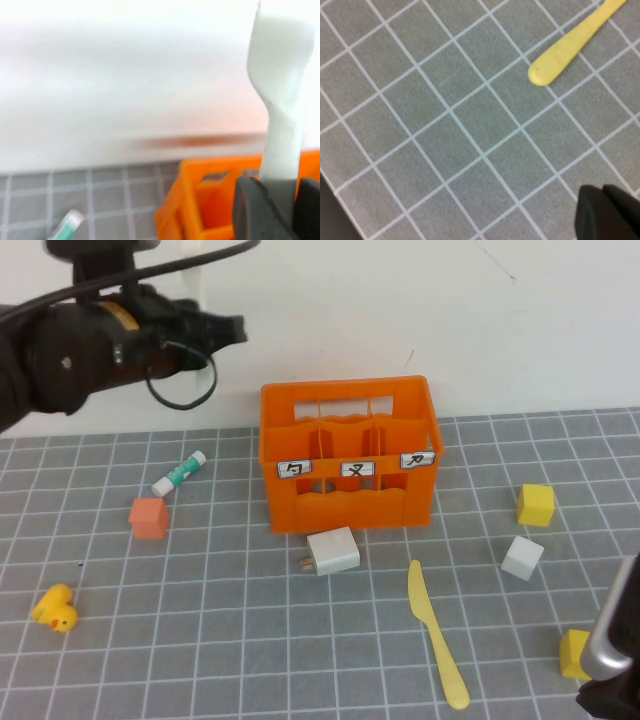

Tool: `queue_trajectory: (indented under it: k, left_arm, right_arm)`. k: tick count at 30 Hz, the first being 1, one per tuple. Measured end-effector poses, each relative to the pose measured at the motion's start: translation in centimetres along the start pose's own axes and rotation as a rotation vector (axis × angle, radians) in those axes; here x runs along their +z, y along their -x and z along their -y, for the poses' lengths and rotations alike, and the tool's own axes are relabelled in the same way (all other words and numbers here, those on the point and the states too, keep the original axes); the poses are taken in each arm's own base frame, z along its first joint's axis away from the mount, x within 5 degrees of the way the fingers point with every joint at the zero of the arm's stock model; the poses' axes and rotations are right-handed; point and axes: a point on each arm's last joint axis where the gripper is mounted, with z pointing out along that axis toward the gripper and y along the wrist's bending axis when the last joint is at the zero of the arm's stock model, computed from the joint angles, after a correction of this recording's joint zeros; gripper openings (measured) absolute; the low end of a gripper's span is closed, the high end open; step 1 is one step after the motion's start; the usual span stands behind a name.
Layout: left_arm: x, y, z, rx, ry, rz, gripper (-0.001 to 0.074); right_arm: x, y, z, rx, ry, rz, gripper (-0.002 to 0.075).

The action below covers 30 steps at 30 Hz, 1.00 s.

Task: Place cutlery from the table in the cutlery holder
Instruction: Place the knife on the box

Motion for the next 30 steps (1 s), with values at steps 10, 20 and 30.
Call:
queue_trajectory:
  k: [10,20,30]
  left_arm:
    - [0.8,0.1,4.2,0.022,-0.154,0.201,0.0132]
    - [4.7,-3.3,8.2,0.095,-0.294,0.313,0.0132]
    - [9.2,-7.3,8.8,0.113,-0.374,0.375,0.0132]
  right_arm:
    - [0.0,0.0,0.0,-0.002,0.000,0.000,-0.0003]
    - [0.0,0.0,0.0,-0.002,0.000,0.000,-0.0003]
    - [0.0,0.0,0.0,-0.002,0.000,0.000,-0.0003]
